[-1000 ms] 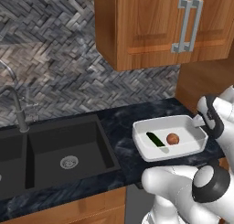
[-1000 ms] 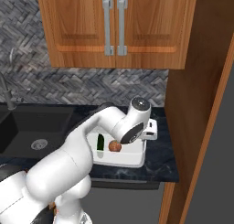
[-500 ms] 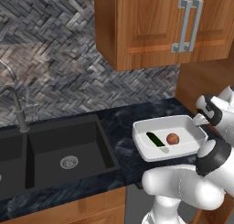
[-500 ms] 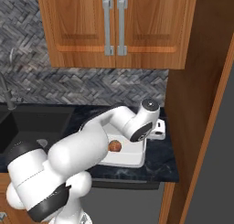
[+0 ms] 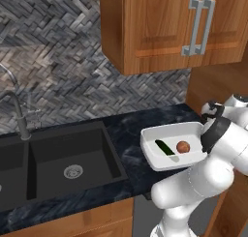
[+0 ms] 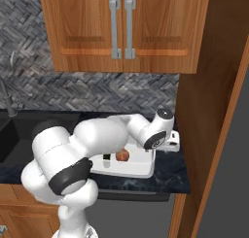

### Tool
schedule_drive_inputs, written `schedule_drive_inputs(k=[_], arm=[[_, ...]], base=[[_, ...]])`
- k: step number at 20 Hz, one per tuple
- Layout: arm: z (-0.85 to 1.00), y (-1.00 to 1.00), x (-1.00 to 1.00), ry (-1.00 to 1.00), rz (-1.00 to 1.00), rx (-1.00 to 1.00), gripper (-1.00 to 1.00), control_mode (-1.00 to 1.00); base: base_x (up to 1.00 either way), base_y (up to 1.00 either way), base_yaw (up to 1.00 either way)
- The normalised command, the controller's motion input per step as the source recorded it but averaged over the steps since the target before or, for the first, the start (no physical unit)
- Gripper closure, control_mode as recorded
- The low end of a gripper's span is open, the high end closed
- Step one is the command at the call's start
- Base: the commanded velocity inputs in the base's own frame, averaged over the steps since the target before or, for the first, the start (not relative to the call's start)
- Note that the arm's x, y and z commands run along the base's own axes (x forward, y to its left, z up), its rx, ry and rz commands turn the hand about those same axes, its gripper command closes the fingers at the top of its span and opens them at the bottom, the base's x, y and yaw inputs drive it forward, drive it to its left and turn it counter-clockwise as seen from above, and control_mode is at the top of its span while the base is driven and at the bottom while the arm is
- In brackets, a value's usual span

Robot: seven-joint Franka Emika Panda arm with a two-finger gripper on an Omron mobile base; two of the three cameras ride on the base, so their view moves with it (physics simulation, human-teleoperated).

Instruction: Take the onion and cucumber out of the freezer and place them in the tupperware container on the counter. Then put the tupperware containing the vegetables back in the freezer.

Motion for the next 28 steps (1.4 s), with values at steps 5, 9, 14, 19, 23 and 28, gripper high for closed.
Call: schedule_drive_inputs(k=[5,9,14,19,23,28], arm=[[-0.46,-0.09,0.28,0.13,0.00,0.00,-1.00,-1.00],[-0.34,-0.07,0.16,0.08,0.00,0.00,-1.00,-1.00],[-0.27,-0.09,0.04,0.02,0.00,0.00,-1.00,-1.00],[-0.11,0.00,-0.08,0.00,0.00,0.00,-1.00,-1.00],[0.00,0.00,-0.32,0.00,0.00,0.00,-1.00,-1.00],[0.00,0.00,-0.19,0.00,0.00,0.00,-1.00,-1.00]], base=[[0.00,0.00,0.00],[0.00,0.00,0.00],[0.00,0.00,0.00],[0.00,0.00,0.00],[0.00,0.00,0.00],[0.00,0.00,0.00]])
